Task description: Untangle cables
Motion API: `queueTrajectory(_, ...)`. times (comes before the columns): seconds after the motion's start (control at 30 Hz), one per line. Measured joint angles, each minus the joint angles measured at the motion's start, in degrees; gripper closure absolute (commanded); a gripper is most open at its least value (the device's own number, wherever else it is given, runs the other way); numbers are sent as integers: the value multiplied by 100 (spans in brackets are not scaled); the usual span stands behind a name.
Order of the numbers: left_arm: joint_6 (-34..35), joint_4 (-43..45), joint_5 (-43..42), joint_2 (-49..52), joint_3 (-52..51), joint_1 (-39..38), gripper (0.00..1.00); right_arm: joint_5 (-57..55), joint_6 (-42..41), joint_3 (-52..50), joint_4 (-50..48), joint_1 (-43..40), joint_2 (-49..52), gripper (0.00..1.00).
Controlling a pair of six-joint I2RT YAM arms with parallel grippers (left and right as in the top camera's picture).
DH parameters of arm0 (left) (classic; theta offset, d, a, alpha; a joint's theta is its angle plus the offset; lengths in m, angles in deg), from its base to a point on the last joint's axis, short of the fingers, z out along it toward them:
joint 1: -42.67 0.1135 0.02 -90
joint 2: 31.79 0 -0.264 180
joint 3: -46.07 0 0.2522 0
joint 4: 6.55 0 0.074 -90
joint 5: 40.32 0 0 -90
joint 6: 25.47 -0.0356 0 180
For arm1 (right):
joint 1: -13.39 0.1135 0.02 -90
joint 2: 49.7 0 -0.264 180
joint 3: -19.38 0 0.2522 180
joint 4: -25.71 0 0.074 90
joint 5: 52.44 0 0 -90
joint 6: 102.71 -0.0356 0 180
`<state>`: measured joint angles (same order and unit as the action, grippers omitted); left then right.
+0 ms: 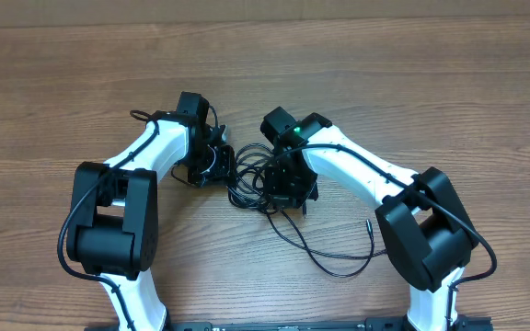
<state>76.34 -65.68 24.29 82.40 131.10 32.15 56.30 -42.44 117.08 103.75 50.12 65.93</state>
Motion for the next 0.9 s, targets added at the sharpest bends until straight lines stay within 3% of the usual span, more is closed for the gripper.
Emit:
queueTrajectory(0.47,2,87,28,4,0,0,87,686,1246,72,514,-621,-136,96)
queueTrajectory(0.9,2,109,42,24,-4,0,84,1261,1432,72,-713,-1508,-136,96)
